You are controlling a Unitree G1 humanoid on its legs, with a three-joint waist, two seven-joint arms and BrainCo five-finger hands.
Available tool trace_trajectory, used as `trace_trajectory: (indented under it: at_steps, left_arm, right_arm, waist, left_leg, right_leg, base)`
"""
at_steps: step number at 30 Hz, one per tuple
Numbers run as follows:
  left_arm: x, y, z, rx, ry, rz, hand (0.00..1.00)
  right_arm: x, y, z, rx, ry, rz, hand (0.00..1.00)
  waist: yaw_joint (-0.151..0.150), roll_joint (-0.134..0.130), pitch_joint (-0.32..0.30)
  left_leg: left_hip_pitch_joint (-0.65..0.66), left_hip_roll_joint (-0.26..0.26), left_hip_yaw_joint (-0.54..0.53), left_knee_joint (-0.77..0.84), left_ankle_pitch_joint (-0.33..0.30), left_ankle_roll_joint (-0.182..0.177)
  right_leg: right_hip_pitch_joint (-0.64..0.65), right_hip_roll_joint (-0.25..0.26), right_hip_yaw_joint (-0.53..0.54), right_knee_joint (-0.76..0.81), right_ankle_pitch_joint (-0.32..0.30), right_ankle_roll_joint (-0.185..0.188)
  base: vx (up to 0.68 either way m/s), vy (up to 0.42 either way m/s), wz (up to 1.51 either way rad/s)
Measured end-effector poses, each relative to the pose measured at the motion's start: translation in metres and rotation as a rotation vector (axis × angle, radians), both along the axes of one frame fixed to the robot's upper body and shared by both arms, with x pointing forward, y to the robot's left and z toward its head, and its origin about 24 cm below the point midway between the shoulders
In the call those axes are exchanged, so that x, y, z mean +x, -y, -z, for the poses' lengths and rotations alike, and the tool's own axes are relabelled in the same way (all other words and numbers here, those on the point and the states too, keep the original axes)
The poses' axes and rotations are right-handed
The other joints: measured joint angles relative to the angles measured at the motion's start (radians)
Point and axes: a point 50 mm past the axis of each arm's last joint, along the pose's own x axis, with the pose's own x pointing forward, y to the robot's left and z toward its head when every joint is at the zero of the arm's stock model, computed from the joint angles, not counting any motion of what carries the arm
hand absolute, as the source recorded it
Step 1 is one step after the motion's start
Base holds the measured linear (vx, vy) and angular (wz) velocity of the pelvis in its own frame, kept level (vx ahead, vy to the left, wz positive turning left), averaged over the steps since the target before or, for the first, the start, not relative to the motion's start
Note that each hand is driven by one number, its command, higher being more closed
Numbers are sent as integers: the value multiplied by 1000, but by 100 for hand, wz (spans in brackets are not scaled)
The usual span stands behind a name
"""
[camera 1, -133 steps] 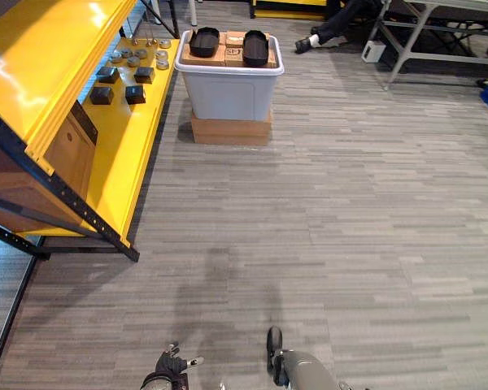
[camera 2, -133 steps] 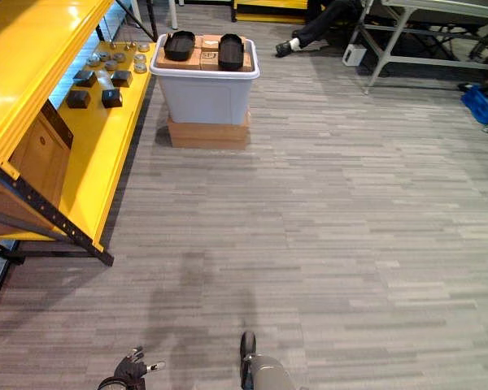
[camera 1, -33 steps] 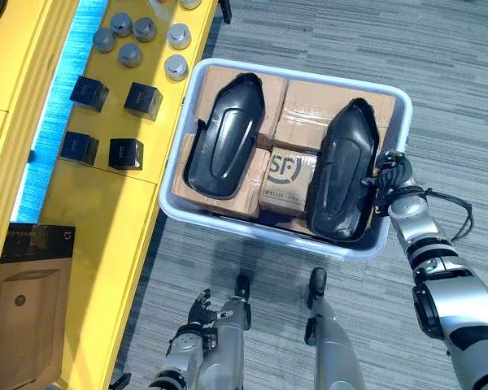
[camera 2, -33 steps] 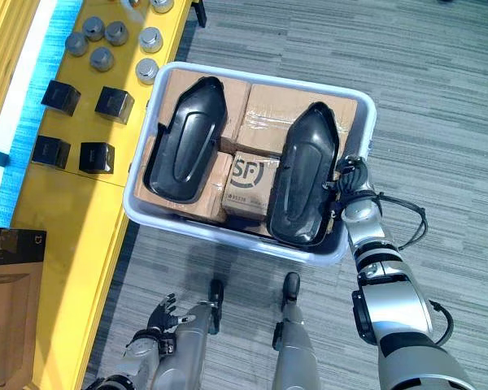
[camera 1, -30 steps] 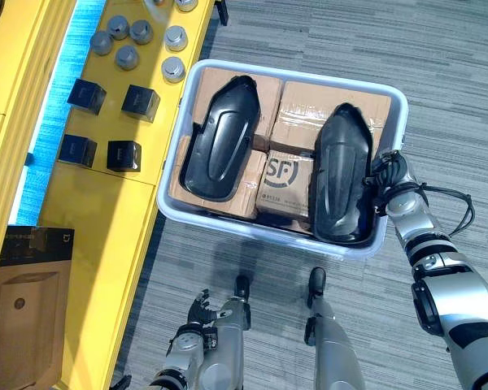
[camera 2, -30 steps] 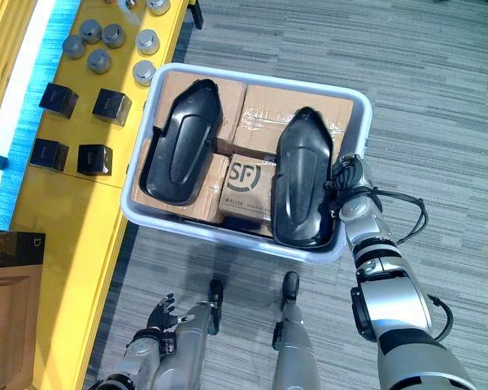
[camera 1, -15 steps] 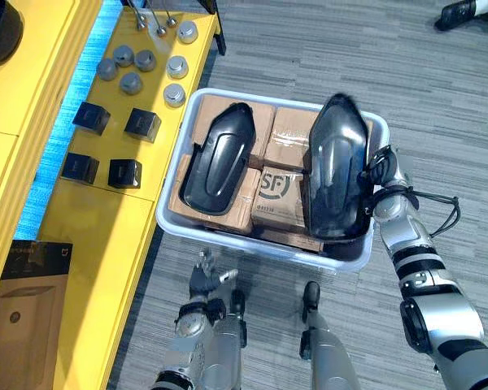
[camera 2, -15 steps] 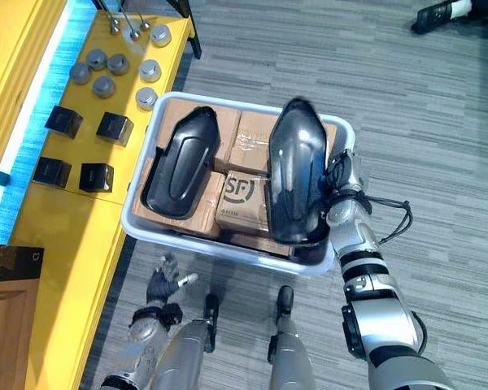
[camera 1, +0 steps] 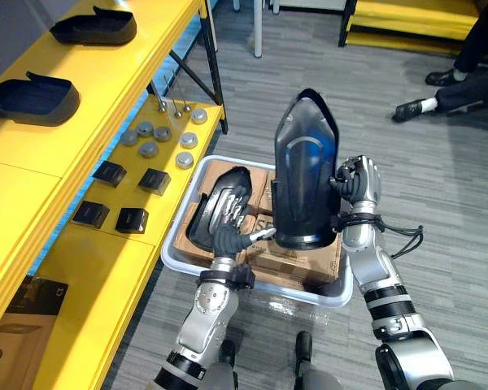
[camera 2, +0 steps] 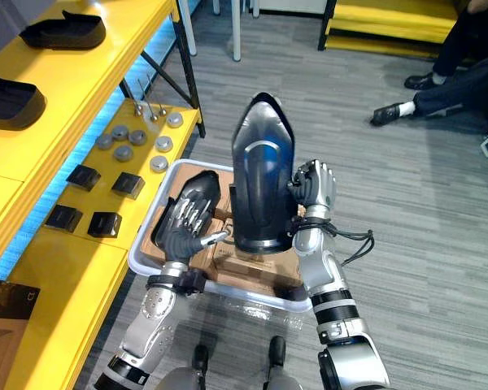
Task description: Walk over and take plastic housings, then place them on the shelf
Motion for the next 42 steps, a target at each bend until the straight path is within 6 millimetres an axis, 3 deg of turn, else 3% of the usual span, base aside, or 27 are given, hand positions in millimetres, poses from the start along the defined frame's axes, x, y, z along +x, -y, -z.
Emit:
trace_trajectory:
  at_steps: [8, 13, 14, 22, 30, 31, 37, 40, 42]
  left_arm:
    - [12, -3, 13, 106, -53, -58, 0]
    - [16, -6, 16, 122, -78, -94, 0]
    - [16, -7, 16, 123, -76, -97, 100]
    - [17, -9, 16, 70, -102, -105, 100]
    - [16, -17, 18, 70, -126, -231, 100]
    - [14, -19, 19, 61, -130, -247, 100]
    - [3, -40, 29, 92, -147, -389, 100]
    - [4, -62, 20, 94, -110, -531, 100]
    - [-3, -74, 19, 155, -78, -586, 100]
  right_arm:
    - [-30, -47, -14, 44, 143, -191, 100]
    - [-36, -52, -12, 41, 154, -220, 100]
    - [-36, -53, -11, 41, 153, -220, 100]
    - [-38, -58, -7, 50, 135, -253, 100]
    - [-46, -66, 4, 65, 133, -286, 100]
    - [-47, -68, 5, 71, 134, -293, 0]
    - [-64, -77, 29, 170, 68, -395, 0]
    - [-85, -105, 43, 243, 11, -585, 0]
    - [-87, -110, 42, 342, -4, -626, 0]
  waist:
    - [-23, -24, -68]
    - [-21, -48, -92]
    - [-22, -50, -93]
    - [-23, -53, -119]
    - [-22, -62, -135]
    - [-23, -62, -137]
    - [-19, -61, -153]
    - [6, -58, -154]
    - [6, -55, -158]
  left_leg:
    - [50, 3, 3, -62, 22, -6]
    - [68, 2, 20, -77, 27, -8]
    - [69, 1, 20, -78, 27, -7]
    - [81, -1, 18, -83, 29, -6]
    - [88, -1, -5, -91, 31, -6]
    - [86, -2, -20, -99, 37, -9]
    - [74, 0, -150, -158, 103, -32]
    - [73, 2, -204, -188, 124, -38]
    - [62, -3, -233, -192, 129, -39]
  right_leg:
    - [20, 2, 3, -4, 0, -2]
    - [21, 1, 22, -5, 0, -2]
    - [22, 0, 22, -5, 0, -2]
    - [34, -2, 19, -6, 0, -2]
    - [55, -3, -10, -7, -1, -2]
    - [55, -4, -20, -7, -2, -3]
    - [87, -1, -156, -6, -26, -17]
    - [105, 1, -212, -6, -41, -17]
    - [116, -2, -246, -5, -52, -18]
  base:
    - [-13, -5, -1]
    - [35, 14, -10]
    - [34, 30, -5]
    - [18, 22, 0]
    - [-16, 0, 9]
    - [-21, -28, 32]
    - [8, -51, 65]
    - [-10, -52, 55]
    - [-13, -36, 52]
